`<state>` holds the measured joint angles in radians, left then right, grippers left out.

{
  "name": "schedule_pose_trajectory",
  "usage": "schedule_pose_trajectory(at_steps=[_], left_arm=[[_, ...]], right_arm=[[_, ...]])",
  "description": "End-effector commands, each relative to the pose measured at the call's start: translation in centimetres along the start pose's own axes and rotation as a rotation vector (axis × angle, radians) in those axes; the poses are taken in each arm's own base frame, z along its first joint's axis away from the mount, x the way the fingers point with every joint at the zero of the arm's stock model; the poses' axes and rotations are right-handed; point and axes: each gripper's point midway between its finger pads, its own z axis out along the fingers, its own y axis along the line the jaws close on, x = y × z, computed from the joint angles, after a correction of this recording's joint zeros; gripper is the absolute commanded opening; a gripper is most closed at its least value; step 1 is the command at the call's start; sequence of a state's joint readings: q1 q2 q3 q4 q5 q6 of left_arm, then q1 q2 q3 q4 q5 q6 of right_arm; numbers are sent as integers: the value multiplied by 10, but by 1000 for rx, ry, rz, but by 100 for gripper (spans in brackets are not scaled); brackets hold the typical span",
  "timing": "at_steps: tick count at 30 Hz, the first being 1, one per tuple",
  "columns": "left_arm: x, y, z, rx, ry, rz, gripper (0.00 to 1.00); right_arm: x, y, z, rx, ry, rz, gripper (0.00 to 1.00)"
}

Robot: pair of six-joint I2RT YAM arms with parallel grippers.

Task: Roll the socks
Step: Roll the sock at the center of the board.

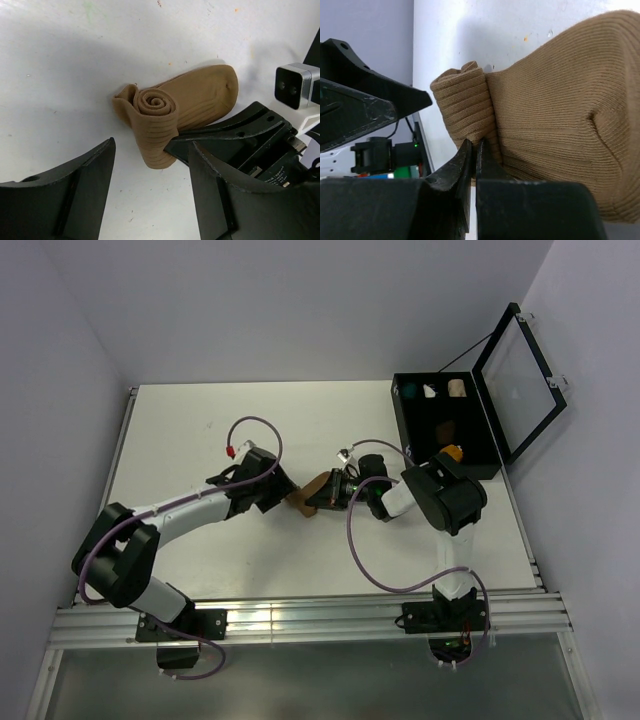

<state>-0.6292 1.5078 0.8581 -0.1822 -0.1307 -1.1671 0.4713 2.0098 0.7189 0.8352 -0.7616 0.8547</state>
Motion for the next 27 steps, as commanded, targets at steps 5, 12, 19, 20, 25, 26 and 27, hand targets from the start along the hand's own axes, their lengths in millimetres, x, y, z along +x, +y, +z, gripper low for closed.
schedule_pose_trajectory(at_steps=[5, 12, 19, 20, 25, 26, 27], left_arm=[[7, -18, 14, 53, 25, 58, 64], [7, -6, 35, -22, 17, 88, 62], [11, 9, 53, -102, 26, 123, 55], [13, 12, 55, -113, 34, 125, 53], [27, 31, 60, -183, 95, 138, 40], [29, 33, 60, -190, 104, 143, 38], [31, 38, 59, -209, 114, 149, 37]], right_arm=[[49, -48, -6, 141, 135, 190, 0], [50, -52, -4, 147, 149, 196, 0], [50, -55, -3, 167, 158, 179, 0], [50, -56, -4, 172, 162, 178, 0], [43, -50, -7, 178, 136, 122, 5], [43, -48, -9, 182, 132, 112, 8], [42, -46, -10, 183, 124, 79, 14]])
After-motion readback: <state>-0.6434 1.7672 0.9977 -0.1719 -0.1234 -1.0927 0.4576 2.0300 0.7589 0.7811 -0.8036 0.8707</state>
